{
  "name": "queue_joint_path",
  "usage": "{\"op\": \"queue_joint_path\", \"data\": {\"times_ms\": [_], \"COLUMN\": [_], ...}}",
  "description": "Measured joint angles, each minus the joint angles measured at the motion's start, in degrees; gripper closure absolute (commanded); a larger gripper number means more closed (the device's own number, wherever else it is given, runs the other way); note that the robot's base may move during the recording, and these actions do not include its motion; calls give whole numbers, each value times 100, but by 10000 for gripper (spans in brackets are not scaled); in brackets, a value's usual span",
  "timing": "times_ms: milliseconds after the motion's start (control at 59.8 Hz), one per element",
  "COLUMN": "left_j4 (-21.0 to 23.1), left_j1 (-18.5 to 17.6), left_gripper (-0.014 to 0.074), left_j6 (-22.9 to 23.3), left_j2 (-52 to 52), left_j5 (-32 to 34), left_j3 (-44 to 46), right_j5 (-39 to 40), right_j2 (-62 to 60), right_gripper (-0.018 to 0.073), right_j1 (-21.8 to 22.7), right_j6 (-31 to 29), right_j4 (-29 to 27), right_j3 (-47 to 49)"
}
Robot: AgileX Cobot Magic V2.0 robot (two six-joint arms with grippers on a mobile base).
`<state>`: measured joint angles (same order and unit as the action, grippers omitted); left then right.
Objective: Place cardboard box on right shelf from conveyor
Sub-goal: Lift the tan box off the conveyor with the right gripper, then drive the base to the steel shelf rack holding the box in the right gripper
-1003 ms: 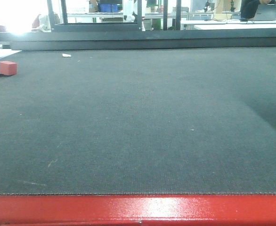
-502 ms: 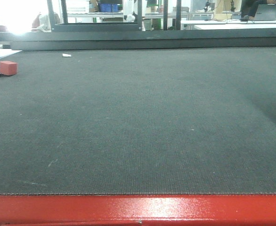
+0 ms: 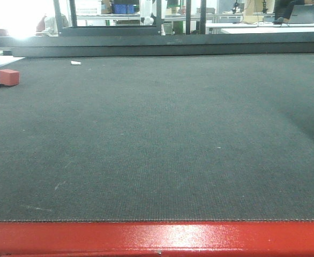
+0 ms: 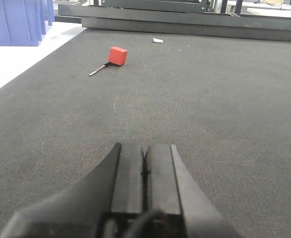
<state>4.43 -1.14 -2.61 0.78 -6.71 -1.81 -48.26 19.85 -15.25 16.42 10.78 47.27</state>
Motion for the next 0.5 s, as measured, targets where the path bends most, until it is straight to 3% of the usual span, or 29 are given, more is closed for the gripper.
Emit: {"op": "queue_joint_path", "data": {"times_ms": [502], "left_j4": [0], "left_j1": [0], "left_gripper": [713], "left_j6": [0], "left_j2": [0], "left_j5": [0], "left_j3": [0], "right_j5": [13], "right_j2": [0], "right_gripper": [274], "right_j1": [0], "right_j6": [0], "right_j4": [0], "right_j3": [-4]}}
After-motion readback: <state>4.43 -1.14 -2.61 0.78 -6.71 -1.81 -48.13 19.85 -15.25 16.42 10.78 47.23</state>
